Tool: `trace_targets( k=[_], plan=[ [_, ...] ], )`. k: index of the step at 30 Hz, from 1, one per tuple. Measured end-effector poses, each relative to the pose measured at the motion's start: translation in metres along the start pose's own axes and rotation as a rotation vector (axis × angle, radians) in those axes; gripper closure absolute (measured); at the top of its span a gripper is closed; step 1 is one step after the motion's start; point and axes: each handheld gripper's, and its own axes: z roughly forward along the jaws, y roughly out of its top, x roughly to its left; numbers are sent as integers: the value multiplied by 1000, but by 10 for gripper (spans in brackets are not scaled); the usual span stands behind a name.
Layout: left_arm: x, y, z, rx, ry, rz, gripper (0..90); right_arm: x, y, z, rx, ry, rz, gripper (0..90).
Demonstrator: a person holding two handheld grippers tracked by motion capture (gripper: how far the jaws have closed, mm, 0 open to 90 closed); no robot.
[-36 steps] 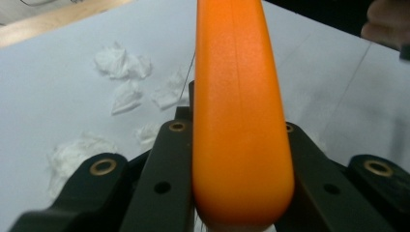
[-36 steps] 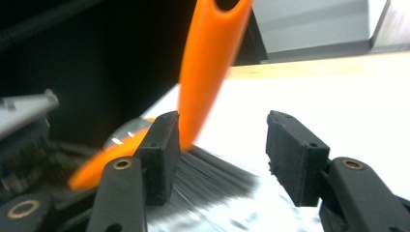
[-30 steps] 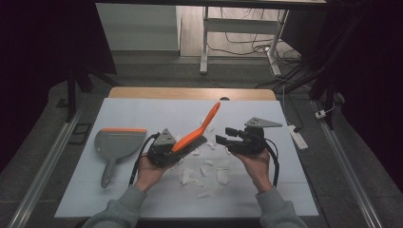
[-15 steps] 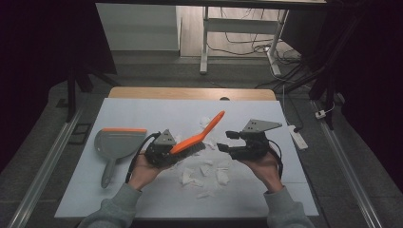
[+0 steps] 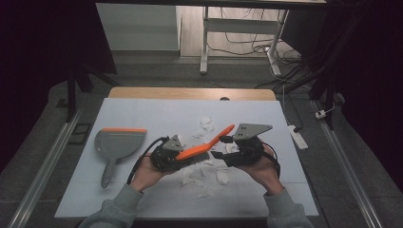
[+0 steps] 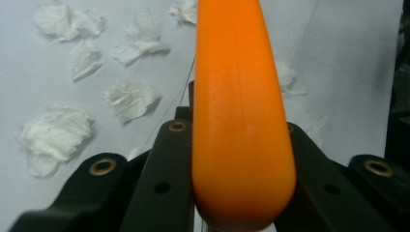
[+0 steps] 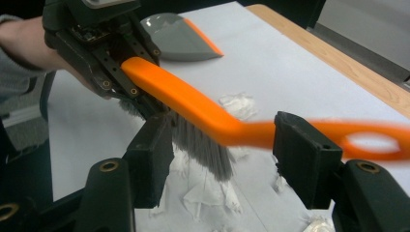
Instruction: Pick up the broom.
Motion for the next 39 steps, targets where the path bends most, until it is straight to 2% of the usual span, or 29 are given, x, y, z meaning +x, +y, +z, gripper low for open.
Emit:
trace_targets(
  k=[4,11,14,18,20,25,28,32,36,39],
  plan=[
    [-5,3,3,33,-10,38,801,3,0,6,34,17,-23,389],
    [-12,5,9,66,-38,81,801,9,-1,17,115,23,-82,369],
    [-16,6,12,86,-51,113,801,13,-2,23,168,31,-107,360],
    [-20,5,15,107,-70,147,801,16,-6,33,247,74,-129,365],
    [-21,6,15,111,-77,155,801,19,-8,38,279,91,-144,387],
    [-21,6,14,112,-85,164,800,24,-11,48,341,97,-169,457],
    [-22,6,14,113,-93,177,800,25,-12,49,356,87,-188,543],
    [-23,5,15,124,-110,193,797,25,-13,49,377,116,-204,581],
    [-23,4,15,129,-134,213,791,30,-14,50,407,140,-266,630],
    [-20,3,12,109,-129,205,765,31,-15,49,418,156,-283,657]
  ],
)
